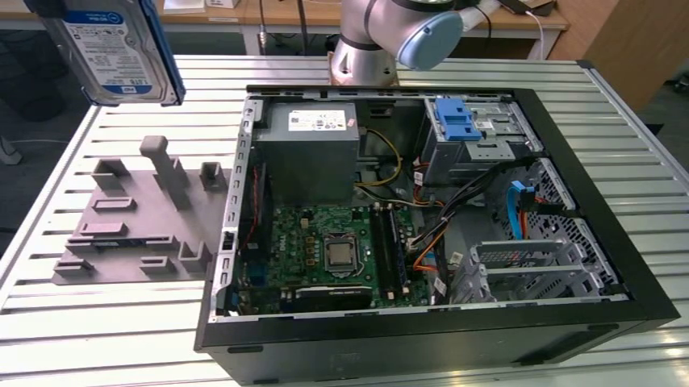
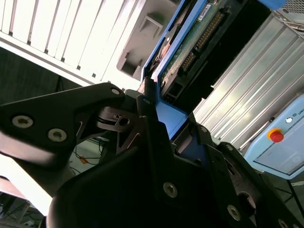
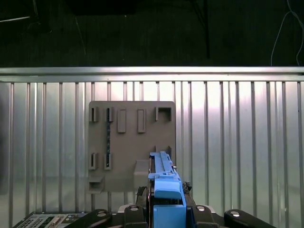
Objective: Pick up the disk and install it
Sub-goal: 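Pick up the disk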
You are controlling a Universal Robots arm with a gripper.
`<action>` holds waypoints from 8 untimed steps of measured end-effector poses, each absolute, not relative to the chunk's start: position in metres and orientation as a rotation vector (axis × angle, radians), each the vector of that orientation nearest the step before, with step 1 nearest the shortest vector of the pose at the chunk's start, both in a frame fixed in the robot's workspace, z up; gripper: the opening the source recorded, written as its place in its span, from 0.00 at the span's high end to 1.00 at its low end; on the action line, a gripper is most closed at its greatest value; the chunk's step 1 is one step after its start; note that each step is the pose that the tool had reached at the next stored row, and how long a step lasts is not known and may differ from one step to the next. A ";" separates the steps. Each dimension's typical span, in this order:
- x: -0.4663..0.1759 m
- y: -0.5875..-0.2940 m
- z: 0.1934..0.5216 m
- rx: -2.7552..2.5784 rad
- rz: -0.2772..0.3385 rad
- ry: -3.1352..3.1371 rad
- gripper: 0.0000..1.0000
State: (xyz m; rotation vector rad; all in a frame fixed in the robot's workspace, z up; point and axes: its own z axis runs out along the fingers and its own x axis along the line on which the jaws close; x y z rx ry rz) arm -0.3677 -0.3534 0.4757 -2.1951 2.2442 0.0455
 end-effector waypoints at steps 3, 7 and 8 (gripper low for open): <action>-0.365 -0.354 0.476 -2.195 0.046 2.244 0.64; -0.359 -0.354 0.476 -2.195 0.046 2.244 0.64; -0.358 -0.354 0.476 -2.195 0.046 2.244 0.64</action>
